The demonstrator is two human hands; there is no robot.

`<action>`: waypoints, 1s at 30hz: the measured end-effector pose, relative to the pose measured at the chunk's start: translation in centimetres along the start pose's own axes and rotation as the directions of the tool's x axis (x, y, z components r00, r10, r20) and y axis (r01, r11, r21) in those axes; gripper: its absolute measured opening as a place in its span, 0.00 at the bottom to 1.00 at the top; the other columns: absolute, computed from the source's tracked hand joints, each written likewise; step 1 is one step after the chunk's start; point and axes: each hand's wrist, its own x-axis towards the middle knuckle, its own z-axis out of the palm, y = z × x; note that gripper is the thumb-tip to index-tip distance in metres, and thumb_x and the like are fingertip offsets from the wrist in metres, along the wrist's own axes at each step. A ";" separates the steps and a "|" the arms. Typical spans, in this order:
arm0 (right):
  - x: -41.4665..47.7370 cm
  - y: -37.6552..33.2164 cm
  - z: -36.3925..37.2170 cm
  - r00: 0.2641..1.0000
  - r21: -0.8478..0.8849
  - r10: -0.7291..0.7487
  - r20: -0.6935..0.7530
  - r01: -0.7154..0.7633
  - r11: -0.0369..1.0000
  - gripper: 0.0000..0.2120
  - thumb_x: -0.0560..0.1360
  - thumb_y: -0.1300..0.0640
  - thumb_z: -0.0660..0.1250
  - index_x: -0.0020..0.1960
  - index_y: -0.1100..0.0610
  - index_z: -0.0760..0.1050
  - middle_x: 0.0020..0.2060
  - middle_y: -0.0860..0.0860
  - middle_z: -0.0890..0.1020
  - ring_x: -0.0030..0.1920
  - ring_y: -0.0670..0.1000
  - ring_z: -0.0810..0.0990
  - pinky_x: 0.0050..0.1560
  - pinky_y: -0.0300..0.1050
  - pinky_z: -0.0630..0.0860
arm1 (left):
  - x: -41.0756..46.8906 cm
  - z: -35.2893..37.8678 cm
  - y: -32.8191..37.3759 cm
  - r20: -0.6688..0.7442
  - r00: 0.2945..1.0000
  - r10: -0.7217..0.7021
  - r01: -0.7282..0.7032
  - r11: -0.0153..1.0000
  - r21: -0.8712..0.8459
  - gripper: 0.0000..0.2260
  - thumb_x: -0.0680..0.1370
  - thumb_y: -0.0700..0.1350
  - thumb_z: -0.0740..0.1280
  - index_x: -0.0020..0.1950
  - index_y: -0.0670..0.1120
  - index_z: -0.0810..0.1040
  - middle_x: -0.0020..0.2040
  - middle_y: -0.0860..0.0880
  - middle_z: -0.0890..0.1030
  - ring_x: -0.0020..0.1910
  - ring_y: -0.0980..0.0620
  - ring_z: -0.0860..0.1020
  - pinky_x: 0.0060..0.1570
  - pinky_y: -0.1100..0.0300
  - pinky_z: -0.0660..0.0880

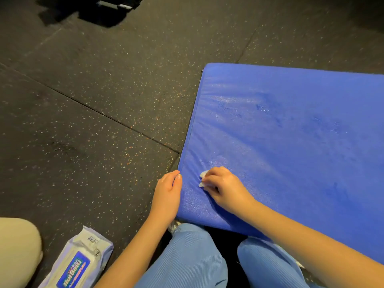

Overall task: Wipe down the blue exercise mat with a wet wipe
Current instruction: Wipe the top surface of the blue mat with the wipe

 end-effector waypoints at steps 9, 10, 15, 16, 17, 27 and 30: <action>3.6 2.4 -1.0 0.988 -0.122 0.111 -0.103 -0.123 0.985 0.10 0.76 0.56 0.66 0.39 0.61 0.78 0.36 0.58 0.76 0.36 0.61 0.75 0.34 0.48 0.70 | 1.2 0.9 -0.6 -0.033 0.996 -0.077 0.075 0.995 -0.063 0.11 0.81 0.43 0.58 0.52 0.42 0.79 0.50 0.46 0.77 0.52 0.48 0.74 0.48 0.60 0.66; 3.2 1.7 -0.3 0.996 -0.090 0.046 -0.076 -0.053 0.994 0.08 0.76 0.55 0.66 0.42 0.59 0.80 0.37 0.56 0.77 0.36 0.60 0.76 0.34 0.47 0.71 | 1.4 1.0 -0.7 -0.038 0.996 -0.083 0.081 0.995 -0.058 0.10 0.81 0.43 0.58 0.53 0.42 0.79 0.51 0.47 0.77 0.53 0.49 0.74 0.48 0.61 0.66; 2.6 0.9 0.2 0.975 -0.023 -0.184 0.122 0.188 0.982 0.03 0.73 0.58 0.70 0.43 0.54 0.82 0.35 0.54 0.77 0.35 0.58 0.77 0.31 0.45 0.76 | 1.9 1.4 -0.2 -0.064 0.993 -0.094 0.091 0.995 -0.051 0.12 0.81 0.41 0.59 0.62 0.42 0.77 0.58 0.47 0.75 0.59 0.51 0.72 0.61 0.58 0.66; 3.9 1.7 0.1 0.985 -0.049 -0.138 0.101 0.144 0.988 0.04 0.73 0.58 0.70 0.40 0.57 0.82 0.34 0.56 0.76 0.34 0.60 0.77 0.30 0.48 0.76 | 1.9 1.4 -0.2 -0.061 0.993 -0.098 0.095 0.994 -0.055 0.12 0.81 0.41 0.58 0.62 0.43 0.77 0.58 0.48 0.76 0.59 0.51 0.72 0.61 0.58 0.67; 5.3 2.5 0.2 0.997 -0.090 -0.062 0.039 0.065 0.994 0.08 0.73 0.58 0.70 0.37 0.61 0.80 0.34 0.58 0.75 0.34 0.61 0.76 0.30 0.51 0.75 | 1.9 1.4 -0.3 -0.062 0.993 -0.096 0.093 0.994 -0.054 0.13 0.81 0.41 0.58 0.63 0.43 0.77 0.59 0.48 0.76 0.59 0.51 0.72 0.62 0.56 0.67; 8.5 2.7 1.0 0.981 -0.124 -0.168 0.092 0.179 0.976 0.06 0.68 0.68 0.70 0.34 0.62 0.77 0.34 0.58 0.75 0.33 0.60 0.74 0.26 0.51 0.74 | 1.8 1.2 -0.2 -0.076 0.993 -0.095 0.089 0.993 -0.081 0.12 0.82 0.40 0.58 0.62 0.44 0.76 0.54 0.52 0.74 0.57 0.53 0.72 0.54 0.66 0.64; 11.0 3.7 0.8 0.998 -0.187 0.034 -0.056 -0.044 0.981 0.07 0.72 0.68 0.67 0.35 0.66 0.76 0.37 0.61 0.75 0.37 0.63 0.75 0.32 0.55 0.73 | 2.0 1.2 -0.2 -0.072 0.991 -0.116 0.108 0.989 -0.100 0.11 0.82 0.41 0.58 0.62 0.45 0.76 0.54 0.53 0.73 0.56 0.54 0.72 0.53 0.65 0.64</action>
